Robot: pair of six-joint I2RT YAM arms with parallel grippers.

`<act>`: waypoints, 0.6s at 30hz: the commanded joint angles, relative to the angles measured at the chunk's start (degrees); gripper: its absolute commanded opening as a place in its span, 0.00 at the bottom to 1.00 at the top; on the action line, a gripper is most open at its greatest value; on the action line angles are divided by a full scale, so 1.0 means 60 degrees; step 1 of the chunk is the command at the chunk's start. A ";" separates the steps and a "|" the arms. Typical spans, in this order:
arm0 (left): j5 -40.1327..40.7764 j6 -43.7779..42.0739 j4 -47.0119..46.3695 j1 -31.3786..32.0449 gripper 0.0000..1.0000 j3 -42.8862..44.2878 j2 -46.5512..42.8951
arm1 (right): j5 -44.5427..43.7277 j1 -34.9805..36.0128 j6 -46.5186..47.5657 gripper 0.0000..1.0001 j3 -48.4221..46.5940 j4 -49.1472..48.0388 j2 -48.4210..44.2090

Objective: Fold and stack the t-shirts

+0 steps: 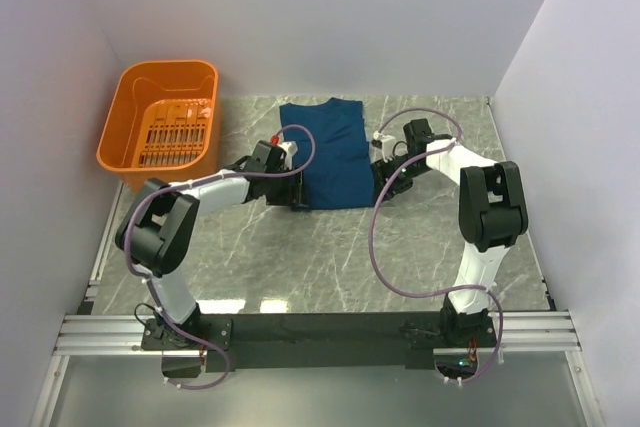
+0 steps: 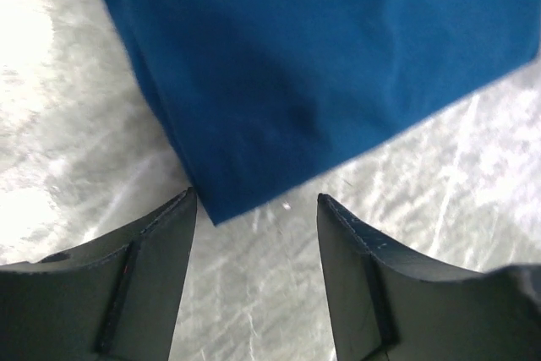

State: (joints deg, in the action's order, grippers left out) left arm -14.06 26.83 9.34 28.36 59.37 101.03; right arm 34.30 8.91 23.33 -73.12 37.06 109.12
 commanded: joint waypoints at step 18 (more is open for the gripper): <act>-0.0307 0.0245 -0.0195 0.0020 0.01 0.0257 0.0139 | 0.0596 0.0010 -0.1018 0.36 -0.0601 -0.0245 0.0856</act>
State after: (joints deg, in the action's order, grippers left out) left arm -13.43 28.53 9.23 28.34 61.30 103.28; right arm 36.14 8.91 16.93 -75.72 34.37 113.86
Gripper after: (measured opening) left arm 0.015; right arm 0.385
